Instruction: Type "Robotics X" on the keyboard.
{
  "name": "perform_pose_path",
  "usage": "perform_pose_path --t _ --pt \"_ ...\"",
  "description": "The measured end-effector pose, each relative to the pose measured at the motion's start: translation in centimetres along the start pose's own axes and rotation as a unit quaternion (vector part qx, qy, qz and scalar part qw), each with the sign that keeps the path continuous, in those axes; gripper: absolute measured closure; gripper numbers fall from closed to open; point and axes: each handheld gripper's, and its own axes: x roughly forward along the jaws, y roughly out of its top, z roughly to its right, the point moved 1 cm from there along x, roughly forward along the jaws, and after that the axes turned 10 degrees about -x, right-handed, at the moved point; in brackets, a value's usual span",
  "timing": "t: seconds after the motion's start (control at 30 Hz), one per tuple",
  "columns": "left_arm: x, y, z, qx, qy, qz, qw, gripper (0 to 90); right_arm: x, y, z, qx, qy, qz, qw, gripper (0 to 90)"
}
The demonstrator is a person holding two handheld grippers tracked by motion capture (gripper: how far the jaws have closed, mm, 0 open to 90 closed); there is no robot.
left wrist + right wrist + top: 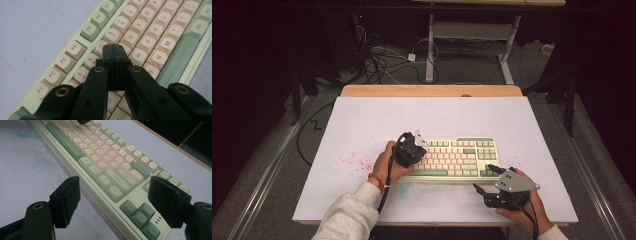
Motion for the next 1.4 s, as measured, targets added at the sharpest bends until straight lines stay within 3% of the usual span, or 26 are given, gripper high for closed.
perform_pose_path --t 0.47,1.0,1.4 --pt "1.1 0.2 0.4 0.01 0.009 -0.02 0.9997 87.4 0.2 -0.1 -0.2 -0.007 0.004 -0.008 0.9999 26.3" --pt "-0.9 -0.1 0.0 0.007 0.01 0.022 0.9997 85.3 0.0 0.0 0.0 -0.007 -0.002 -0.004 1.0 26.3" --pt "-2.4 -1.1 -0.2 0.019 0.021 0.049 0.9984 78.9 -0.1 0.0 0.0 -0.006 -0.004 -0.003 1.0 26.3"
